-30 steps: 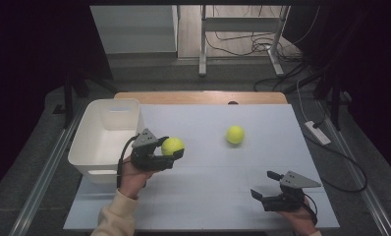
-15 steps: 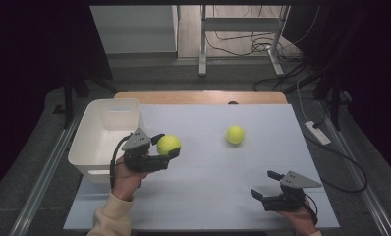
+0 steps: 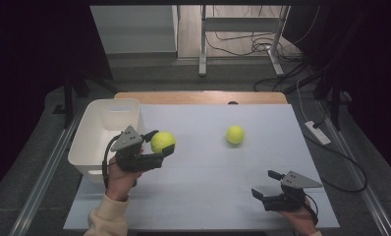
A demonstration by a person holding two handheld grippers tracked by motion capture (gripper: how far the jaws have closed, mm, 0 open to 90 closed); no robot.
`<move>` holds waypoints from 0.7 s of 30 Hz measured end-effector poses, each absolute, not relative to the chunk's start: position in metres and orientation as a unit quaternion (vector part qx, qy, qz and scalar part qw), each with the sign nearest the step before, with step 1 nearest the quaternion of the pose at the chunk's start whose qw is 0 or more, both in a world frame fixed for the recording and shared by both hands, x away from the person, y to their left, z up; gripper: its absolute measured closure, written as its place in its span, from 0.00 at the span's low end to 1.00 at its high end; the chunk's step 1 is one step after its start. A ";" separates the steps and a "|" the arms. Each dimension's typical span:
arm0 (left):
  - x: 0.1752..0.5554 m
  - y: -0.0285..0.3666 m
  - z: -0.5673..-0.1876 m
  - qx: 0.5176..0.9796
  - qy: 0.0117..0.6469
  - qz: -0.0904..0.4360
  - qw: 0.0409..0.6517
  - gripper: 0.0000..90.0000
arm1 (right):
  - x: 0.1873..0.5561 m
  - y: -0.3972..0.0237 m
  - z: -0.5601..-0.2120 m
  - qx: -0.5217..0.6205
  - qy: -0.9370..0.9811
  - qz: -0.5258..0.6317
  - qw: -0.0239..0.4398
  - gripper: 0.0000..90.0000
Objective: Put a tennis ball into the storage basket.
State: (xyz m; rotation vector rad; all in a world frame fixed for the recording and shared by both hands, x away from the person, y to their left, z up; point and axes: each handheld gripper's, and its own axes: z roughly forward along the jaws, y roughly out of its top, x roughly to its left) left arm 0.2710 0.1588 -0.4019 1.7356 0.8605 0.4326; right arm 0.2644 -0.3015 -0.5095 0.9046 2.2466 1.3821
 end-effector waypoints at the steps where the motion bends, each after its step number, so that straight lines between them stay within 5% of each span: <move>1: 0.270 0.159 -0.401 0.731 0.363 0.184 0.548 0.30 | 0.264 -0.302 -0.510 0.319 0.793 0.488 0.176 0.08; 21: 0.260 0.175 -0.388 0.705 0.368 0.205 0.571 0.30 | 0.264 -0.301 -0.509 0.320 0.792 0.487 0.180 0.08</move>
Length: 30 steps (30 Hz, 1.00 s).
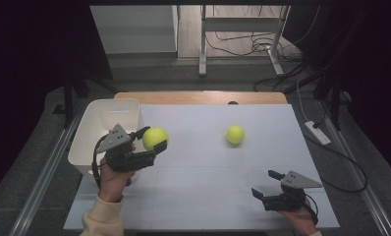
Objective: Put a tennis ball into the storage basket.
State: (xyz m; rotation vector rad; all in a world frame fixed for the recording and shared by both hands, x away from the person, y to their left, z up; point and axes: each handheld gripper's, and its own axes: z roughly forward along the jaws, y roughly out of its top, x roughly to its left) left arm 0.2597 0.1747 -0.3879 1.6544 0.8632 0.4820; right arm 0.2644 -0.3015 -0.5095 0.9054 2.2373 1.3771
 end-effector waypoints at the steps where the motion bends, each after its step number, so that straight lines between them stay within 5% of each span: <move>1: 0.259 0.175 -0.388 0.704 0.368 0.206 0.571 0.30 | 0.264 -0.301 -0.510 0.320 0.792 0.487 0.180 0.08; 30: 0.256 0.196 -0.380 0.675 0.391 0.238 0.579 0.30 | 0.265 -0.301 -0.510 0.320 0.795 0.484 0.179 0.08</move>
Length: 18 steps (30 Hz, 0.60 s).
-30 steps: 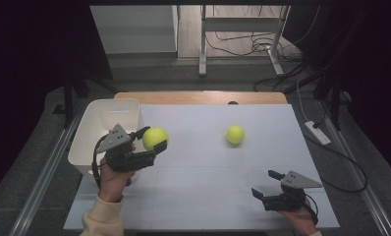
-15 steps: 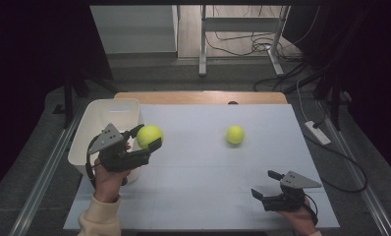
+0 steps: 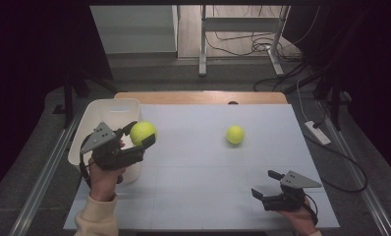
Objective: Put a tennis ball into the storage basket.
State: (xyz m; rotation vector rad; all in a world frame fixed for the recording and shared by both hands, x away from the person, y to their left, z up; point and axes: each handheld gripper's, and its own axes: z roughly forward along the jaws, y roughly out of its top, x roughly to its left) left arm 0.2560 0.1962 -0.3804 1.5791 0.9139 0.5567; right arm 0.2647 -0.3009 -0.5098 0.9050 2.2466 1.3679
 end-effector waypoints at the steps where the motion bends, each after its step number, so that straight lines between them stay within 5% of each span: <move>1: 0.257 0.197 -0.381 0.674 0.394 0.238 0.578 0.30 | 0.265 -0.301 -0.510 0.320 0.794 0.485 0.180 0.08; 18: 0.270 0.214 -0.383 0.670 0.429 0.255 0.550 0.30 | 0.265 -0.301 -0.509 0.322 0.793 0.486 0.178 0.08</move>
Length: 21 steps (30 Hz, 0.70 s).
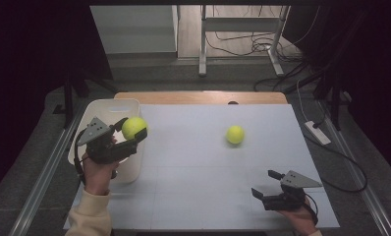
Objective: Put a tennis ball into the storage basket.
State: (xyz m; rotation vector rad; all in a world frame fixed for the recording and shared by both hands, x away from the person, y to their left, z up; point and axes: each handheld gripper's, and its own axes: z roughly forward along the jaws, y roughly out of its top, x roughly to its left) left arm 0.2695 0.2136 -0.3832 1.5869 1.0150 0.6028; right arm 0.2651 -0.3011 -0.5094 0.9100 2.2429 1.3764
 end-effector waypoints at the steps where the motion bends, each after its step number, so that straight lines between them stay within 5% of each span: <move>1: 0.270 0.214 -0.383 0.669 0.430 0.255 0.550 0.30 | 0.265 -0.301 -0.509 0.321 0.793 0.486 0.178 0.08; 21: 0.284 0.230 -0.379 0.668 0.448 0.251 0.538 0.29 | 0.265 -0.301 -0.510 0.322 0.792 0.487 0.177 0.08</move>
